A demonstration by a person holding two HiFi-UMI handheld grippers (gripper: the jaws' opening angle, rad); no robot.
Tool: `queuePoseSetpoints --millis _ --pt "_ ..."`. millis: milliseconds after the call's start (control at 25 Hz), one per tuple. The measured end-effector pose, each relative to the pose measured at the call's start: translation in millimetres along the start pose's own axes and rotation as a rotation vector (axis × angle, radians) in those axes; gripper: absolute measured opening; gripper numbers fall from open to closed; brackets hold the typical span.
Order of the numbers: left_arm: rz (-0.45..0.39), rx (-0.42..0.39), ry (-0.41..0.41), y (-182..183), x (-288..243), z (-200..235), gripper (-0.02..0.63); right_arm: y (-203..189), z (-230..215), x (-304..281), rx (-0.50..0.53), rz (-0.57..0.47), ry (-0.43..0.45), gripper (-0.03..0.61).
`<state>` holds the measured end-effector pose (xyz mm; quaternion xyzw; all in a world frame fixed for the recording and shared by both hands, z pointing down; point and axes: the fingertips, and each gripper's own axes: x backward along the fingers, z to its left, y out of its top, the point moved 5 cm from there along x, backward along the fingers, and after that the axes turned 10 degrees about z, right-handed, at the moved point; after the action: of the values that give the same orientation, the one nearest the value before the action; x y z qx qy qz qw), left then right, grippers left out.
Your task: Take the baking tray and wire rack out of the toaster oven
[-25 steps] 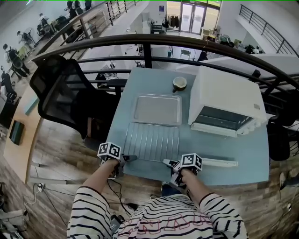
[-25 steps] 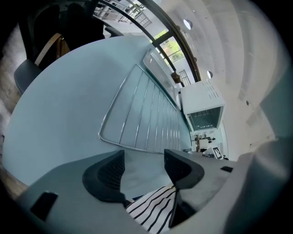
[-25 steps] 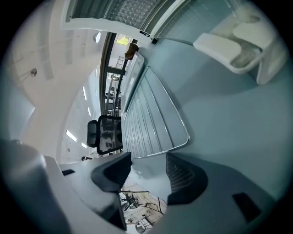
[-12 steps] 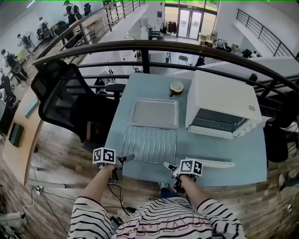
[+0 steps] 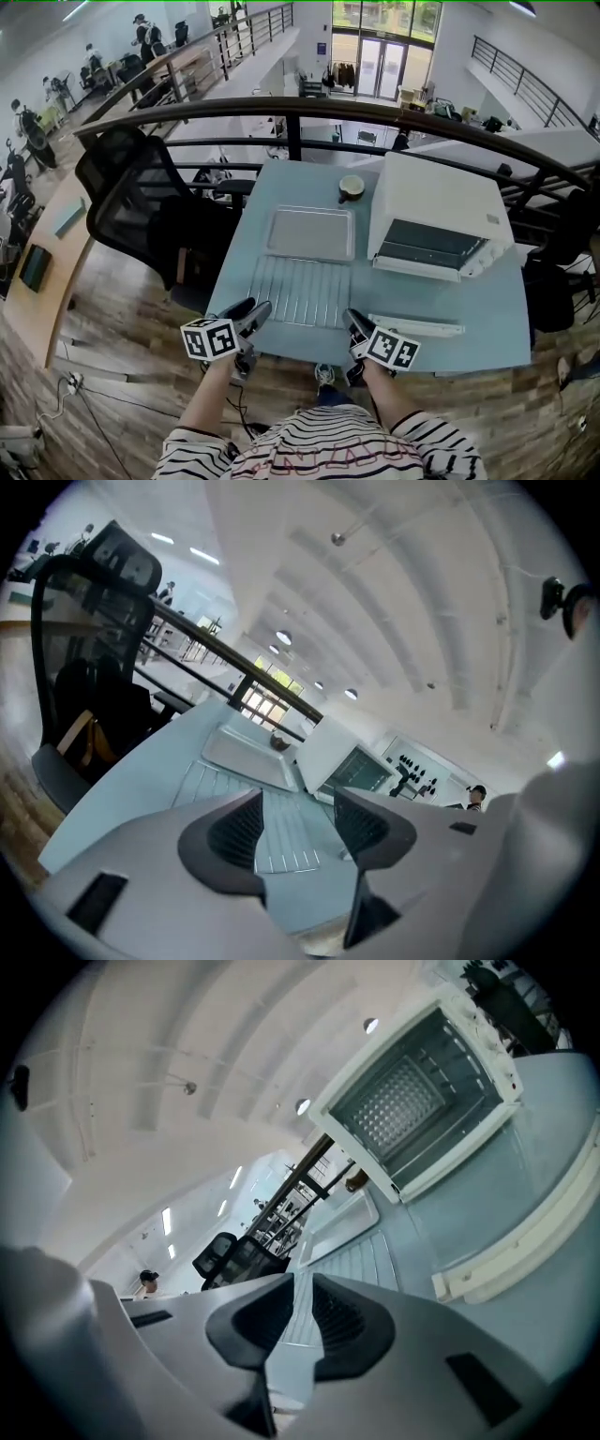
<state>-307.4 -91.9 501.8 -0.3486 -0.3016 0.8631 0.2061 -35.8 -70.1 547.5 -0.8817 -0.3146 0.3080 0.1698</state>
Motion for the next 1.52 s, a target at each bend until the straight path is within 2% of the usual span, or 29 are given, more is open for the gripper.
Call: queuePoseSetpoints --millis 160,280,440,560,680,800,920,1000,1280,1520 --pt "-0.090 -0.068 0.000 -7.1 25.8 -29.2 0.246 4.6 25.9 32.1 0.147 -0.121 0.006 0.055" --pt "-0.152 -0.117 0.009 -15.1 43.3 -44.7 0.209 2.1 40.7 52.5 0.213 -0.189 0.040 0.048" --pt "-0.241 -0.156 0.029 -30.6 67.3 -59.4 0.142 -10.2 51.0 73.7 0.291 -0.213 0.037 0.041" --pt "-0.303 -0.163 0.050 -43.0 82.1 -64.3 0.072 -18.0 51.7 84.3 0.312 -0.213 0.040 0.037" --pt "-0.350 -0.148 0.084 -59.6 92.3 -66.3 0.045 -22.8 44.5 93.3 0.322 -0.194 0.026 0.037" --pt "-0.362 -0.131 0.111 -75.4 98.4 -69.7 0.038 -24.5 40.1 103.2 0.379 -0.177 0.006 0.037" --pt "-0.353 -0.148 0.140 -87.4 98.2 -79.7 0.035 -24.7 39.4 113.0 0.493 -0.152 -0.019 0.037" --pt "-0.359 -0.154 0.160 -95.1 97.2 -89.2 0.032 -26.4 36.2 119.2 0.533 -0.126 -0.025 0.037" --pt "-0.385 -0.164 0.216 -125.9 85.3 -128.5 0.025 -33.1 16.8 146.7 0.569 -0.065 0.020 0.032" --pt "-0.363 -0.168 0.259 -159.7 77.2 -159.7 0.025 -45.9 -0.5 173.4 0.560 -0.030 0.039 0.029"
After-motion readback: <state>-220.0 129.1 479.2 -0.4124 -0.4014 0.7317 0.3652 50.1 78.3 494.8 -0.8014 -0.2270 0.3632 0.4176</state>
